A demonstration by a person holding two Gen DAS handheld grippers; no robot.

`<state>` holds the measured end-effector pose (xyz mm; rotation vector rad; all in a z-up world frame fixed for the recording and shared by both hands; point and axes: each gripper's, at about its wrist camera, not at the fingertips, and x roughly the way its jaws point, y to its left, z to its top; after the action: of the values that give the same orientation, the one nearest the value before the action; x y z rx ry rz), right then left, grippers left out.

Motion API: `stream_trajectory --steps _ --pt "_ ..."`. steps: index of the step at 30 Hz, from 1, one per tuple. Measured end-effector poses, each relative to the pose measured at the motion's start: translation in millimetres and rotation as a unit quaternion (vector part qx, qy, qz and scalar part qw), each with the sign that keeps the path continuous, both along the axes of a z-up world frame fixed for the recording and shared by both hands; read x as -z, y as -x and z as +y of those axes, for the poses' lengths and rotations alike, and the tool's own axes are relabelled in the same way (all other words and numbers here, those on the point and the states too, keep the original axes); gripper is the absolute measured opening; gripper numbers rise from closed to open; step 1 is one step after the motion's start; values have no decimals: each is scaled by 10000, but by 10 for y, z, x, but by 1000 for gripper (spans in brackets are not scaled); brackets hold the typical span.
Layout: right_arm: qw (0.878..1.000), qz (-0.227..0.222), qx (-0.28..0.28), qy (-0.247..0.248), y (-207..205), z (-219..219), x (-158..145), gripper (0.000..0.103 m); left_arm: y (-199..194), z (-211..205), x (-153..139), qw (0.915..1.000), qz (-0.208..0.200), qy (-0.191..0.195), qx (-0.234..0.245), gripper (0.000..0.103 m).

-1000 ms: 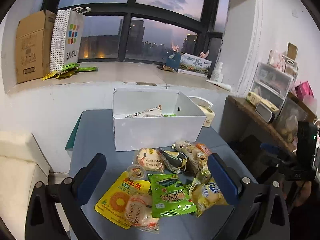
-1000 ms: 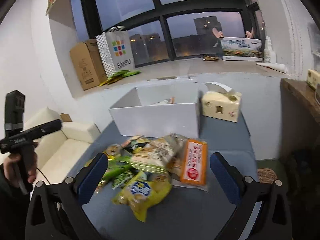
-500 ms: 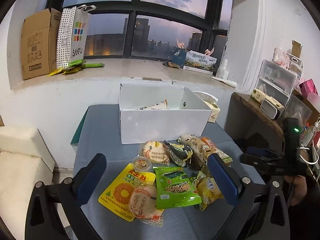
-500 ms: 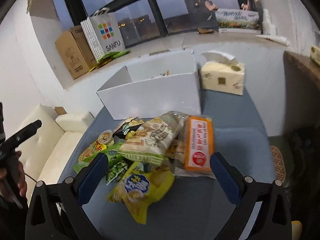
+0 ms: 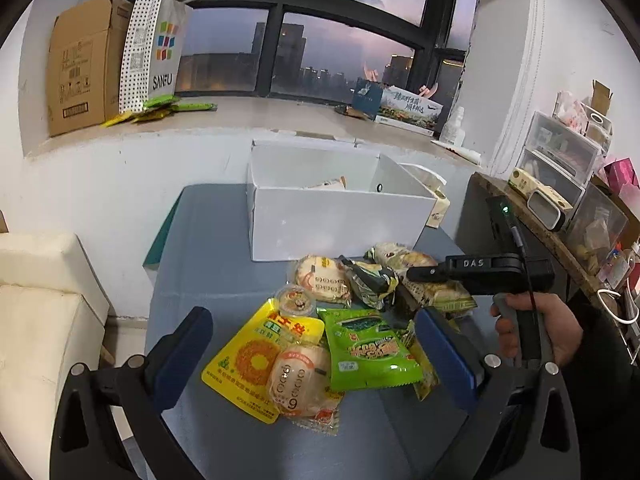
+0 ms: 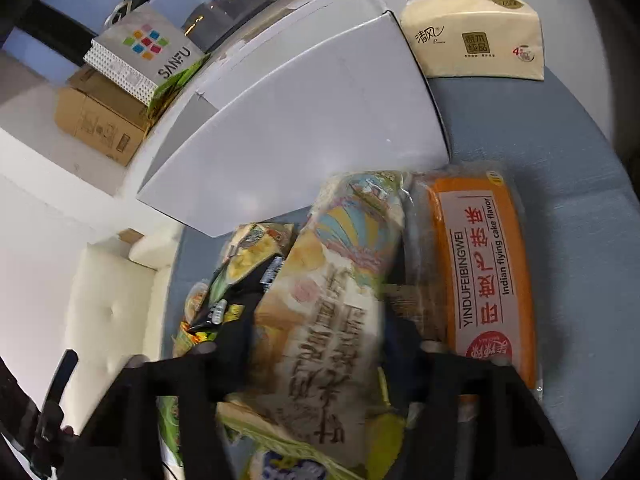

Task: Organize snacks
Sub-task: 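Grasp the long printed bread bag with the right tool while the left tool grasps the green seaweed bag, then place the bread bag into the white box while the left tool places the seaweed bag in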

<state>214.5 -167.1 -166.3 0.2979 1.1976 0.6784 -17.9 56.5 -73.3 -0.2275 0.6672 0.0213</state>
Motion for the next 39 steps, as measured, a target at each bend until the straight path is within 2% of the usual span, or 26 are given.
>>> stream_trajectory --steps 4,7,10,14,19,21,22,23,26,30,36,39 --pt "9996 -156 -15 -251 65 -149 -112 44 -51 -73 48 9998 79 24 175 103" --pt "9977 -436 3 -512 149 -297 -305 44 -149 -218 126 9985 317 34 438 103" --pt "9947 -723 31 -727 268 -435 -517 44 -272 -406 194 9957 551 -153 726 103" --pt "9908 -1025 17 -887 452 -605 -756 44 -583 -624 367 9851 1115 -606 1163 103" --pt "9879 -1190 55 -992 623 -736 -862 44 -906 -643 634 9718 1772 -555 1452 103" --pt "9885 -1162 46 -970 633 -793 -854 44 -1007 -625 774 9656 2076 -672 1417 102" --pt "9888 -1150 35 -951 636 -794 -845 44 -1031 -600 819 9642 2150 -689 1392 96" --pt "9889 -1139 42 -956 636 -799 -834 44 -1018 -596 847 9634 2180 -652 1417 79" --pt "9893 -1090 50 -970 638 -815 -784 44 -941 -594 829 9637 2100 -759 1460 79" --pt "9899 -1054 60 -948 646 -815 -738 44 -764 -490 730 9730 1798 -514 1354 79" --pt "9900 -1078 -31 -914 679 -761 -723 44 -410 -226 358 9894 1063 -192 968 79" --pt "9888 -1161 -72 -937 684 -721 -763 44 -308 -117 105 9953 614 -223 713 79"
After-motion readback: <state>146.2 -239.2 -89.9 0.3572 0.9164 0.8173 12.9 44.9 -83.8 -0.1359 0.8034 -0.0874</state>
